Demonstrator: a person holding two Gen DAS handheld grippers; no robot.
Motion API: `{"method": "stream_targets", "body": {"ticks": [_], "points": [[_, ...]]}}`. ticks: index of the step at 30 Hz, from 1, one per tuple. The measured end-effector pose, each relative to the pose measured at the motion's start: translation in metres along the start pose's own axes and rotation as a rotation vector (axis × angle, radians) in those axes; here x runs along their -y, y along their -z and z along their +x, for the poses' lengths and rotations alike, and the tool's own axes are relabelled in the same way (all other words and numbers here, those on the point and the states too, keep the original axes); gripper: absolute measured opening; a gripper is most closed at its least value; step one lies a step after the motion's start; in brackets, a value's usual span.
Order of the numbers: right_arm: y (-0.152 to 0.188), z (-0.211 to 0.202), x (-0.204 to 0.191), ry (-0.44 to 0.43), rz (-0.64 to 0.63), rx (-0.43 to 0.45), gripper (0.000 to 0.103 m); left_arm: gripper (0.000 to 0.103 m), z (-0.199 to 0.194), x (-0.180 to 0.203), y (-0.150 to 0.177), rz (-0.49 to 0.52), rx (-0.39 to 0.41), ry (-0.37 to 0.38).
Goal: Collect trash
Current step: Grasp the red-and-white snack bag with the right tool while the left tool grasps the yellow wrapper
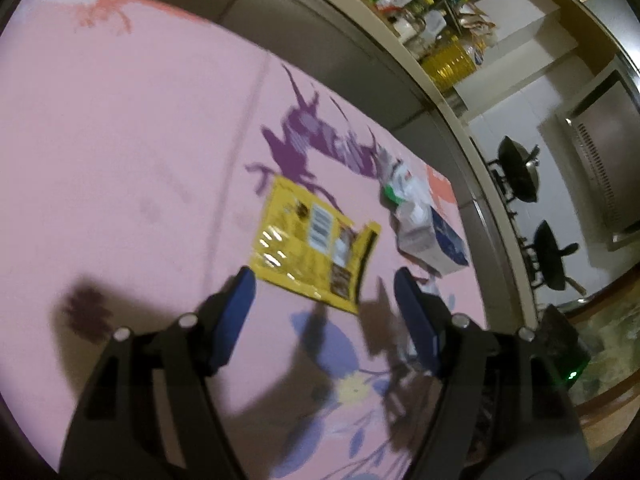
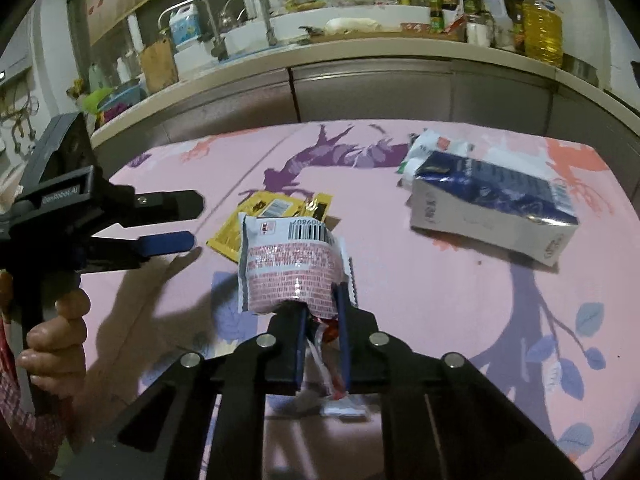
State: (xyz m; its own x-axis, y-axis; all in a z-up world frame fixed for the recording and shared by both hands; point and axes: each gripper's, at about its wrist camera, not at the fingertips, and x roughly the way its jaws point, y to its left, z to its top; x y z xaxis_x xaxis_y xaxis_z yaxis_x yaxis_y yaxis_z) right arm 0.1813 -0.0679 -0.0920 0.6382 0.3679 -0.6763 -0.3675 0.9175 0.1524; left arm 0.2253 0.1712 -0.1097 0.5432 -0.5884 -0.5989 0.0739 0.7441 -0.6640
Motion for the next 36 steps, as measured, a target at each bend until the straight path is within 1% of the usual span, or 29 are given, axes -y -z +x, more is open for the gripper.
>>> {"method": "stream_targets", "body": {"ticks": [3, 5, 7, 9, 11, 12, 13, 14, 17, 19, 21, 23, 26, 28, 30, 33, 36], "points": [[-0.005, -0.002, 0.011, 0.002, 0.062, 0.017, 0.010, 0.069, 0.000, 0.001, -0.012, 0.023, 0.000, -0.042], [-0.012, 0.004, 0.021, -0.038, 0.147, 0.004, 0.010, 0.069, 0.008, 0.004, -0.019, 0.054, -0.013, -0.065], [-0.021, 0.012, 0.023, -0.059, 0.192, 0.003, 0.010, 0.069, 0.017, 0.001, -0.022, 0.050, -0.035, -0.052], [-0.029, 0.021, 0.024, -0.073, 0.218, 0.003, 0.010, 0.069, 0.026, -0.005, -0.022, 0.026, -0.067, -0.012], [-0.037, 0.034, 0.025, -0.085, 0.255, -0.013, 0.010, 0.069, 0.027, -0.007, -0.023, 0.015, -0.060, 0.015], [-0.040, 0.041, 0.025, -0.080, 0.268, -0.024, 0.010, 0.069, 0.028, -0.009, -0.024, -0.002, -0.065, 0.038], [-0.041, 0.049, 0.024, -0.068, 0.275, -0.040, 0.010, 0.069, 0.031, -0.012, -0.024, -0.035, -0.078, 0.088], [-0.041, 0.056, 0.023, -0.066, 0.277, -0.051, 0.010, 0.069, 0.032, -0.014, -0.024, -0.054, -0.086, 0.116], [-0.040, 0.062, 0.013, -0.041, 0.248, -0.040, 0.010, 0.069, 0.036, -0.011, -0.023, -0.074, -0.103, 0.195], [-0.039, 0.063, 0.009, -0.051, 0.239, -0.038, 0.010, 0.069, 0.040, -0.008, -0.022, -0.092, -0.126, 0.261], [-0.039, 0.065, 0.009, -0.066, 0.243, -0.038, 0.010, 0.069, 0.044, -0.004, -0.020, -0.096, -0.137, 0.289], [-0.039, 0.065, 0.010, -0.072, 0.245, -0.039, 0.010, 0.069, 0.043, -0.002, -0.017, -0.090, -0.135, 0.273], [-0.039, 0.065, 0.016, -0.105, 0.269, -0.049, 0.010, 0.069, 0.029, -0.008, -0.013, -0.093, -0.114, 0.247], [-0.039, 0.065, 0.021, -0.127, 0.294, -0.057, 0.010, 0.069, 0.012, -0.018, -0.009, -0.095, -0.080, 0.166], [-0.039, 0.065, 0.021, -0.132, 0.296, -0.061, 0.010, 0.069, 0.003, -0.024, -0.006, -0.086, -0.065, 0.097], [-0.042, 0.066, 0.019, -0.128, 0.299, -0.075, 0.010, 0.069, 0.000, -0.031, -0.007, -0.120, -0.084, 0.127], [-0.046, 0.071, 0.024, -0.158, 0.337, -0.099, 0.009, 0.069, 0.010, -0.024, -0.010, -0.122, -0.124, 0.149]]}}
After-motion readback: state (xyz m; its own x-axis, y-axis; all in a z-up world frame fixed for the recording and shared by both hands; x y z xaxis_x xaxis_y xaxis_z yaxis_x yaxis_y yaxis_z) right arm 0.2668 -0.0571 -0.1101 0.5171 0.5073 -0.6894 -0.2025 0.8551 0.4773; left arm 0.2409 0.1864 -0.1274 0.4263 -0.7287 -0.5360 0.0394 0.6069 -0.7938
